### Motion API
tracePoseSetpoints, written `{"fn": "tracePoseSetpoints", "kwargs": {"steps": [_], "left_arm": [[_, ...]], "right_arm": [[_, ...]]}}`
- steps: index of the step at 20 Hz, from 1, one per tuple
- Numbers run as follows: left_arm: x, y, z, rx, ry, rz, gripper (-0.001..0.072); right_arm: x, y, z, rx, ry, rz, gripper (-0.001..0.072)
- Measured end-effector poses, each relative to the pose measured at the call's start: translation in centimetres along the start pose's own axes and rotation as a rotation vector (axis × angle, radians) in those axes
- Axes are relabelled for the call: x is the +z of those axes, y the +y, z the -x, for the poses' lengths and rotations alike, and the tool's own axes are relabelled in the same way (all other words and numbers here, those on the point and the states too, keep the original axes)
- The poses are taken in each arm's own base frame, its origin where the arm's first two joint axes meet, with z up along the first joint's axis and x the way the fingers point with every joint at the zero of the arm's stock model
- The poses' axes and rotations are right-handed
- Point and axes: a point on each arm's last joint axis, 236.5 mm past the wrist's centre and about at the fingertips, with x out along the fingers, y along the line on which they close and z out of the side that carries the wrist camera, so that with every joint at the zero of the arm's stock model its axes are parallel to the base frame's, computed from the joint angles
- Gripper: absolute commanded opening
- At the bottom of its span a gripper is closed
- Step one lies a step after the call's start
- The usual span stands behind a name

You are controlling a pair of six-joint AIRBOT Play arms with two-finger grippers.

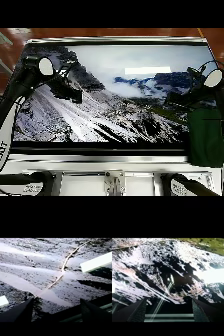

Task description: Fold the shirts.

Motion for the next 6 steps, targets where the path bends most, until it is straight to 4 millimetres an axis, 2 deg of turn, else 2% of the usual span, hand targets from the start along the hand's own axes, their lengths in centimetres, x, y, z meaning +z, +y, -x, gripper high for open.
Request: {"fn": "tracePoseSetpoints", "kwargs": {"steps": [6], "left_arm": [[0.18,0.22,0.03,0.002,-0.007,0.002,0.0657]], "right_arm": [[-0.14,0.07,-0.03,0.000,0.006,0.002,0.0675]]}}
